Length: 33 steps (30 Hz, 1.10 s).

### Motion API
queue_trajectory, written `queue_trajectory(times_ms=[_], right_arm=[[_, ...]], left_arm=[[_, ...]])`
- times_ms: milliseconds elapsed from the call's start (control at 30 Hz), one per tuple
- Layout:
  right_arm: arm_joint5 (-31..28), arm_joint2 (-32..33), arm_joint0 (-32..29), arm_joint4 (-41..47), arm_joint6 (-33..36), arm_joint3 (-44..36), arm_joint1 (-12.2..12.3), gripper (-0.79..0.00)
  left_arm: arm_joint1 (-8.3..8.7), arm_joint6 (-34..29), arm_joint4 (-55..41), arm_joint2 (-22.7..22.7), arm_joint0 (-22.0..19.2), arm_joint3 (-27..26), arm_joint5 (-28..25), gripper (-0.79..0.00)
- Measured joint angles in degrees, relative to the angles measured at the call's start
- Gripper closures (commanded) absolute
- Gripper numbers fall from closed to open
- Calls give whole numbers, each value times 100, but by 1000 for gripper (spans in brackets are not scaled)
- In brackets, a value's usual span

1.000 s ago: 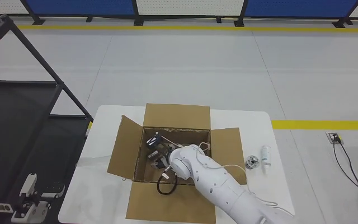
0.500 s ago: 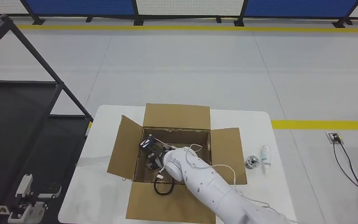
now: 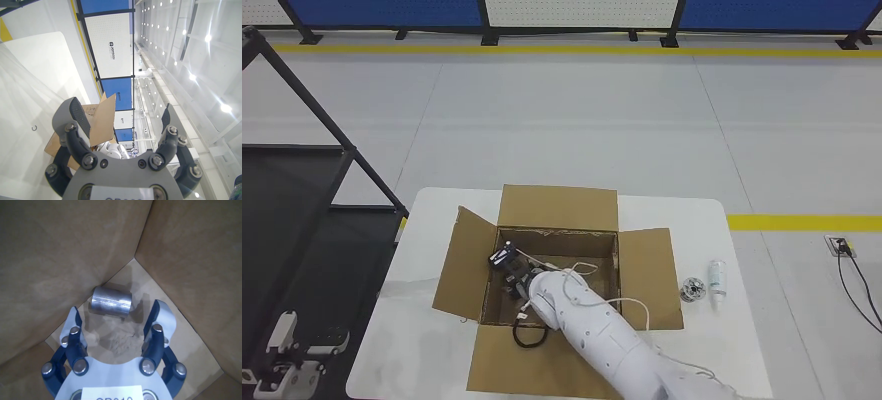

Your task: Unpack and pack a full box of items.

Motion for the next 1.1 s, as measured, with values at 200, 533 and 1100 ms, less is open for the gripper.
queue_trajectory(times_ms=[200,533,1100], right_arm=[[-51,54,60,0,-28,266,-105,-277],[-175,127,140,-75,-40,446,-170,-126],[-1189,313,312,-236,-20,463,94,0]], left_arm=[[-2,4,-21,-5,19,3,-28,-785],[-7,6,-13,10,59,-23,-73,-785],[-13,-32,26,47,125,-62,-142,-785]])
